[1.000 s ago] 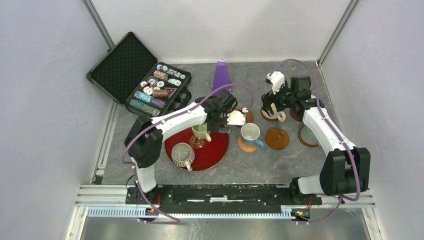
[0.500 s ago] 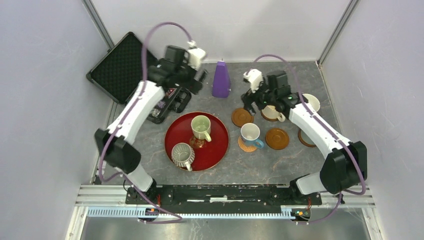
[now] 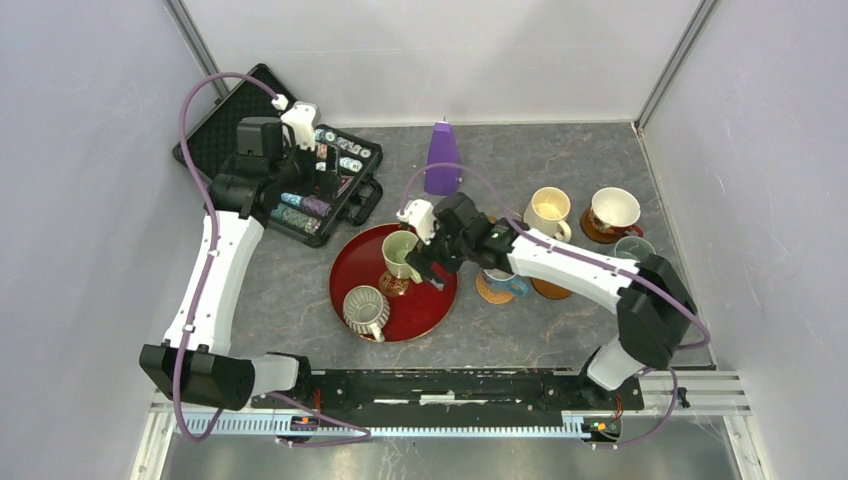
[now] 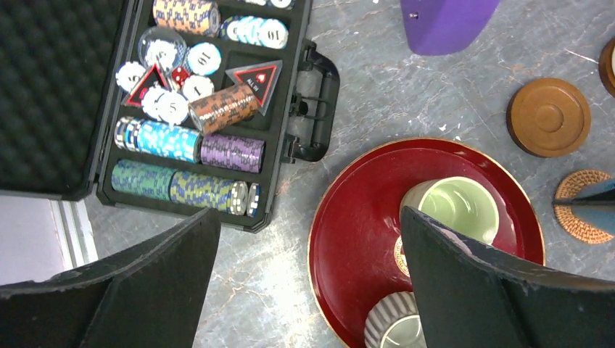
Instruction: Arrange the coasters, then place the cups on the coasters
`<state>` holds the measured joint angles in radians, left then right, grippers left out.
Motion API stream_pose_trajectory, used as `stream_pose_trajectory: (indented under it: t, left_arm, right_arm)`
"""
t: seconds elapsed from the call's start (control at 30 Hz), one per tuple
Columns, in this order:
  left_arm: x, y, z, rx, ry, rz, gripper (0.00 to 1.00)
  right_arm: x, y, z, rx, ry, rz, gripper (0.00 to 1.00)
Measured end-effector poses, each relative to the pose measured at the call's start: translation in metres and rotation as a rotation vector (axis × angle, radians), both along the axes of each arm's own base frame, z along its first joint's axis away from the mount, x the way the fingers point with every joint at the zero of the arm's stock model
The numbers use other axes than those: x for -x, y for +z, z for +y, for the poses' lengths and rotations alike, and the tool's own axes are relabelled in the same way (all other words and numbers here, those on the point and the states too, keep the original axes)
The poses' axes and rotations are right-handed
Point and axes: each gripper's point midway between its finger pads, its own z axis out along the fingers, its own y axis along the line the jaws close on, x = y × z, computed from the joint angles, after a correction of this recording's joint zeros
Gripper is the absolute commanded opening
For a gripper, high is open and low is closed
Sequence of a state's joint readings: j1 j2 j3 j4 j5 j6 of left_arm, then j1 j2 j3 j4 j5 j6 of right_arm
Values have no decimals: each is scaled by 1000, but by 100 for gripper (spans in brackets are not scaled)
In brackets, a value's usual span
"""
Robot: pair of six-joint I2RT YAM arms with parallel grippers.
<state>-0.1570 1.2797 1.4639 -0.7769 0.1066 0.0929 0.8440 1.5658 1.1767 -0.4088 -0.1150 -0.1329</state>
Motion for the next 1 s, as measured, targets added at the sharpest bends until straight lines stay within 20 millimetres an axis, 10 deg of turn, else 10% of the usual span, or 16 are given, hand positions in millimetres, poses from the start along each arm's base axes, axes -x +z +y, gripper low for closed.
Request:
stream_pose_trajectory:
  t: [0.5,1.0]
  left_arm:
    - [13,4,22,45,72,-16,100]
    - [16,-9,24,43,77,14,100]
  right_arm:
    - [-4,-59,38,44,-176,127,69]
    - [-13,-70,37,78,-186,103,0]
